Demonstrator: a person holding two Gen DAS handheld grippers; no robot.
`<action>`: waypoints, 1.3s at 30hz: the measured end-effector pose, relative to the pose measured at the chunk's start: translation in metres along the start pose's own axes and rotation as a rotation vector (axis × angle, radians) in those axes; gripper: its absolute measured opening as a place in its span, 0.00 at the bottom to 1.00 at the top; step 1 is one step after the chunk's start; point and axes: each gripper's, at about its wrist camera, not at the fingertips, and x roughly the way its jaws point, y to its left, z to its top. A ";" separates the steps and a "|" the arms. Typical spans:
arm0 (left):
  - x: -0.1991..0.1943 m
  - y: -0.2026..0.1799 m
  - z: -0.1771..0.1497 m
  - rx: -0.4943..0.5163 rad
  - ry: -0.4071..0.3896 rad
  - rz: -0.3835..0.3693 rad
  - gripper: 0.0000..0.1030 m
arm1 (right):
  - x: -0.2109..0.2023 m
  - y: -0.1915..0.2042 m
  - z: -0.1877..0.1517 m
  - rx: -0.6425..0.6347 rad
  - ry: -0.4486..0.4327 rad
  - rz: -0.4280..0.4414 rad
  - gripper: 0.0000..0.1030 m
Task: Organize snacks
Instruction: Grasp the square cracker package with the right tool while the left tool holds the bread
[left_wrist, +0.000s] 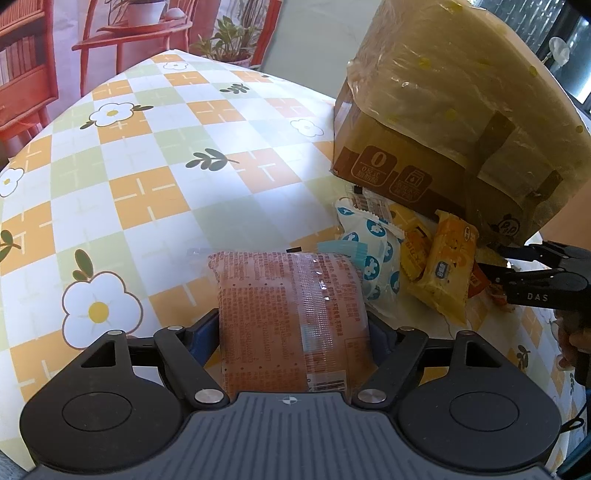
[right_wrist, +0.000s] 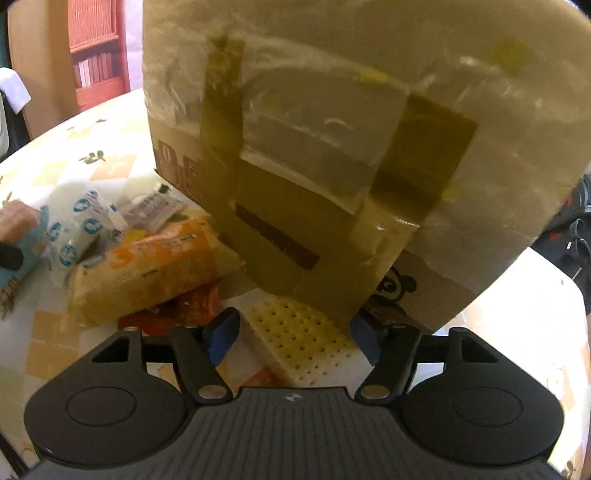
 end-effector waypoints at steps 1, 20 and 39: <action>0.000 0.000 0.000 0.001 0.000 0.001 0.78 | 0.003 -0.002 0.000 0.006 0.008 0.010 0.72; 0.000 0.000 0.001 0.004 0.002 0.006 0.78 | -0.034 0.001 -0.043 0.365 0.106 0.098 0.66; -0.004 0.007 0.003 -0.031 0.005 -0.021 0.76 | -0.038 0.012 -0.052 0.322 0.005 -0.005 0.47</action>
